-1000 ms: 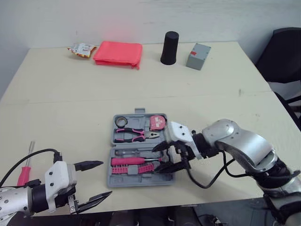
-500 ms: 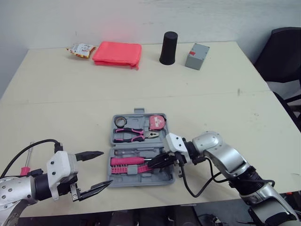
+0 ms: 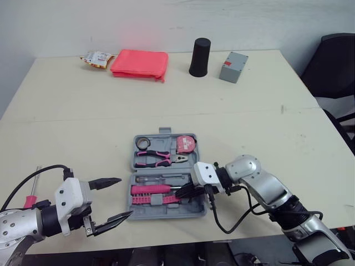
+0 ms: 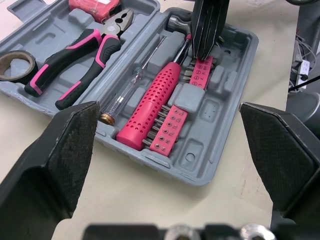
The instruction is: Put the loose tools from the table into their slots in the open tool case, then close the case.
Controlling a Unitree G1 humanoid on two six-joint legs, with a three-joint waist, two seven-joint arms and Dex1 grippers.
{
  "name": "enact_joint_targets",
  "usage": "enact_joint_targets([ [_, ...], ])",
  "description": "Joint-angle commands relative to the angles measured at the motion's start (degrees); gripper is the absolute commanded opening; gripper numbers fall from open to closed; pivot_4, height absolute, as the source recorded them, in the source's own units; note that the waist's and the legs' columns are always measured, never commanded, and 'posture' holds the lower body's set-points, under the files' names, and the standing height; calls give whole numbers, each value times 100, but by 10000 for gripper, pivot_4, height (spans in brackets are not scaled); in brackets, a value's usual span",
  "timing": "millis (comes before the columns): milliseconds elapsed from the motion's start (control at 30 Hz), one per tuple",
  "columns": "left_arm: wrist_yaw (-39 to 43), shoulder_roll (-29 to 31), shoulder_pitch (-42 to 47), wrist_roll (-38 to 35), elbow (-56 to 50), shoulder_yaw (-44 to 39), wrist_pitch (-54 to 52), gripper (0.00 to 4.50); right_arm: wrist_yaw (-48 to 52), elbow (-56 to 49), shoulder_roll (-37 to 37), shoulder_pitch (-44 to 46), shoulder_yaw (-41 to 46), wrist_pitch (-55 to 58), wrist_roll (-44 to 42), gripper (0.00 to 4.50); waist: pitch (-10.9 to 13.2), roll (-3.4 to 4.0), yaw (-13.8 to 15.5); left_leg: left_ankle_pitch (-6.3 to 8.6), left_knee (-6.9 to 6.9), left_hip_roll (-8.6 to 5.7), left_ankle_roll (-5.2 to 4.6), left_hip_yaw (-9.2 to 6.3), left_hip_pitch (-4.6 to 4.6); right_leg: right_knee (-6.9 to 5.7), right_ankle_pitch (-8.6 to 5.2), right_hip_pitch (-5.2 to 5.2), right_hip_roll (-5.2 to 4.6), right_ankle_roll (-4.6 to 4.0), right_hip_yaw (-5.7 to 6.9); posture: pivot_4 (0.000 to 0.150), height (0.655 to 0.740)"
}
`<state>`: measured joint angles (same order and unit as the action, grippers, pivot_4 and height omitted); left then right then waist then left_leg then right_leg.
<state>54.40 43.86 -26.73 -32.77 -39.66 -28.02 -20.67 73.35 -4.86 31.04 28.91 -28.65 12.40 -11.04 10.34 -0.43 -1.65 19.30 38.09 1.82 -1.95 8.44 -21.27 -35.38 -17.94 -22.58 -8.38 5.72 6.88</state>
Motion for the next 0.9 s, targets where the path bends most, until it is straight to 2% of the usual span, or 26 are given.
enact_joint_targets([
  [33, -6, -1, 17, 56, 17, 32, 88, 45000, 37, -42, 97, -165, -310, 6, 386, 288, 0, 0, 0, 1, 0, 0, 1, 0, 0, 1, 0, 0, -1, 0, 0, 1500, 7400],
  [267, -33, -21, 96, 184, 129, 62, 178, 45000, -276, -3, 96, -240, -397, -539, 957, 288, -4, -4, -18, 2, -2, 3, 6, -1, 6, 0, -1, 1, 3, -1, -1, 1500, 7400],
  [333, -54, 52, 182, 502, 530, -178, 465, 45000, -323, 51, -102, -284, 43, -796, 460, 288, -4, -5, -20, 2, -2, 5, 9, 0, 7, -1, -1, 1, 4, -2, -1, 1500, 7400],
  [433, -145, -38, 243, 462, 973, -671, 568, 45000, -222, 279, -321, -377, 864, -1566, -353, 288, -2, -5, -3, -2, -2, 7, 13, -1, 3, -7, -3, -3, 8, -6, 2, 1500, 7400],
  [600, -259, -402, 144, 165, 1393, -1439, 686, 45000, -33, 424, 11, -414, 1746, -1539, -968, 288, 0, -4, -3, 4, -1, -3, -10, 1, -3, -2, -1, -2, -5, -1, 3, 1500, 7400],
  [700, -436, -474, -158, 680, 2335, -2468, 1372, 45000, 154, 1035, 1008, -452, 3092, -1240, -1500, 9403, 5, -1, 2, 9, -1, -2, -12, 1, -3, 4, 0, -2, -7, 0, 5, 1500, 7400],
  [800, -666, -354, -152, 777, 3417, -3254, 1828, 45000, 485, 1996, 1912, -634, 3458, -2128, -958, 24076, 8, -2, 27, 14, -2, -4, -20, 0, -7, 20, 0, 0, -7, -1, 23, 1500, 7400],
  [900, -885, -71, -108, 969, 4921, -3657, 2304, 45000, 308, 3375, 2243, -579, 3949, -2798, -823, 36791, 4, -10, -2, 17, -4, 5, -18, 0, -2, 31, -1, 9, -7, -2, 58, 1500, 7400],
])
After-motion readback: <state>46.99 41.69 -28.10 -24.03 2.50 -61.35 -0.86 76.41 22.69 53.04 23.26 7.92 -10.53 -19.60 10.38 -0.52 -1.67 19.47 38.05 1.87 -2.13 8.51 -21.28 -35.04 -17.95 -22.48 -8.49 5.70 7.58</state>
